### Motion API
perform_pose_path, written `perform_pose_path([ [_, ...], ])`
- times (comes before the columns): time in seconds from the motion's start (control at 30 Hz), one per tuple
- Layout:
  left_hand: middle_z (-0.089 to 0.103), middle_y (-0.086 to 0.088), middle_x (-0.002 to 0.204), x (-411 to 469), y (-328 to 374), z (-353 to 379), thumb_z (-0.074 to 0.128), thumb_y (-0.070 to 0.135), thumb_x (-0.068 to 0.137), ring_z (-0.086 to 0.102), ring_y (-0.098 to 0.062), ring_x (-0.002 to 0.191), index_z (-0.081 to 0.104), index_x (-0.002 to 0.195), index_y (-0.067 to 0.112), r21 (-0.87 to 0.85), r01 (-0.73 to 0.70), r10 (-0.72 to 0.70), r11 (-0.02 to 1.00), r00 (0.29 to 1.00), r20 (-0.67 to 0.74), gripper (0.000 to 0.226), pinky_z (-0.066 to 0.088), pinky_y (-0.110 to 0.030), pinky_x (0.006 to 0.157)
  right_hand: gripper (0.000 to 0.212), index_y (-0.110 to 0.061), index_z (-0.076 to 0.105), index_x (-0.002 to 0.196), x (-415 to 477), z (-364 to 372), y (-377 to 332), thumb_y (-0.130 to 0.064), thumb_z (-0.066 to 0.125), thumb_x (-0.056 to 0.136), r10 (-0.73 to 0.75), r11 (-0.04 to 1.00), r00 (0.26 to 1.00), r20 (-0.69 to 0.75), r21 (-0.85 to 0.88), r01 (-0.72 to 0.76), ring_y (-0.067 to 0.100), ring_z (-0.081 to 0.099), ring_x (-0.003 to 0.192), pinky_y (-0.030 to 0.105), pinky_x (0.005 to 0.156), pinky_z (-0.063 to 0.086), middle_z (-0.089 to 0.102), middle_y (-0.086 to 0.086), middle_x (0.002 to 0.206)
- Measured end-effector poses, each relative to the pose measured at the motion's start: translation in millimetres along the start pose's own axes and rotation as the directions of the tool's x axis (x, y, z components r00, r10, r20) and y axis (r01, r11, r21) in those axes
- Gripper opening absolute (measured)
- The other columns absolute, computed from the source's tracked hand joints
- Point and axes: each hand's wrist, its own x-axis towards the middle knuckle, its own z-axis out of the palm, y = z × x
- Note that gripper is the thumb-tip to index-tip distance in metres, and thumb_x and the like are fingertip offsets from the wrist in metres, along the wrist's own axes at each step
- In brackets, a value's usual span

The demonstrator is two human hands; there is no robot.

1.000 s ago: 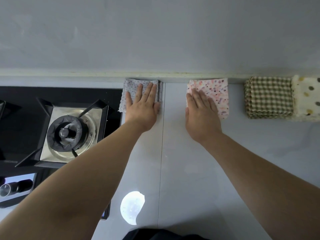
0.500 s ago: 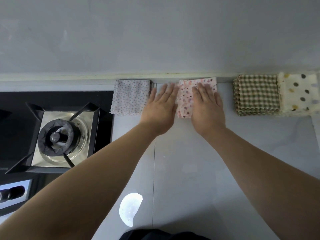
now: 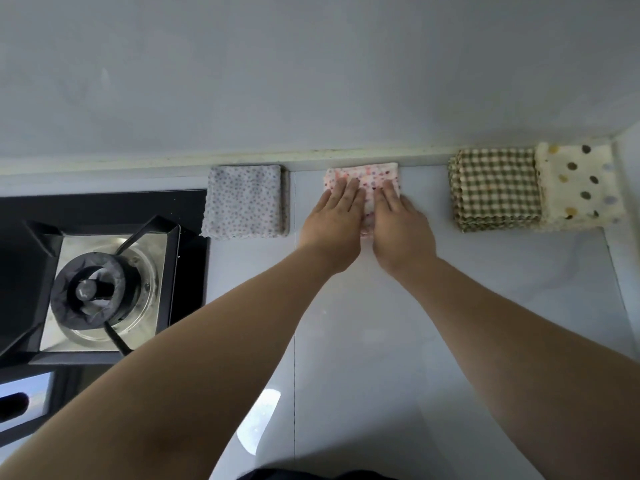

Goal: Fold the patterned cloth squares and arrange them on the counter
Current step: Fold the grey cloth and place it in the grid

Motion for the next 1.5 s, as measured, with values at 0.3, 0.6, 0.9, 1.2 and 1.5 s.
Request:
perform_pose_path([
  [0.3,-0.005,0.000,0.170,-8,-26,-12,0.030,0.016,0.100,-0.013,-0.016,0.155,0.002,0.162,0.016,0.072,0.076,-0.077,0.994,0.997,0.005,0.069,-0.009,-0.038,0.126,0.062,-0.010,0.016,0.162,10,2,-21,-0.018,0.037,0.104,-0.116,0.990,0.993,-0.019,0.084,0.117,0.029,0.022,0.153,0.041,0.121,0.028,0.009,0.007,0.170],
  [0.6,0.001,-0.004,0.170,30,78,-28,0.028,0.009,0.097,-0.005,-0.018,0.156,0.006,0.162,0.011,0.036,-0.194,0.197,0.980,0.971,-0.135,0.068,-0.008,-0.034,0.126,0.054,-0.003,0.049,0.145,-7,-29,99,-0.007,0.045,0.091,0.181,0.977,0.877,-0.445,0.186,-0.108,0.037,0.047,0.135,0.048,0.112,0.040,0.053,0.015,0.146],
  [0.9,-0.001,-0.002,0.170,92,146,-24,0.031,0.020,0.101,-0.004,-0.019,0.157,0.004,0.162,0.014,0.137,-0.316,0.308,0.939,0.948,0.074,0.068,-0.001,-0.038,0.127,0.065,-0.003,0.040,0.151,-13,-13,157,-0.023,0.036,0.090,0.185,0.983,0.964,-0.190,0.037,-0.181,0.035,0.036,0.144,0.045,0.124,0.019,0.044,0.016,0.154],
  [1.2,-0.001,-0.003,0.170,70,98,-20,0.031,0.023,0.100,-0.005,-0.019,0.157,0.004,0.162,0.013,0.234,-0.211,0.196,0.949,0.977,0.084,0.069,-0.007,-0.035,0.126,0.061,-0.007,0.033,0.156,-8,7,106,-0.018,0.047,0.098,0.126,0.987,0.967,-0.223,0.128,-0.100,0.032,0.029,0.149,0.045,0.122,0.024,0.034,0.010,0.162],
  [1.5,0.010,-0.007,0.170,64,113,-35,0.031,0.025,0.104,0.006,-0.023,0.156,0.015,0.161,0.009,0.224,-0.194,0.206,0.955,0.978,-0.029,0.061,0.000,-0.038,0.127,0.048,-0.006,0.055,0.138,-15,-24,134,-0.021,0.046,0.093,0.187,0.972,0.838,-0.513,0.222,-0.080,0.034,0.050,0.134,0.049,0.108,0.043,0.056,0.013,0.143],
])
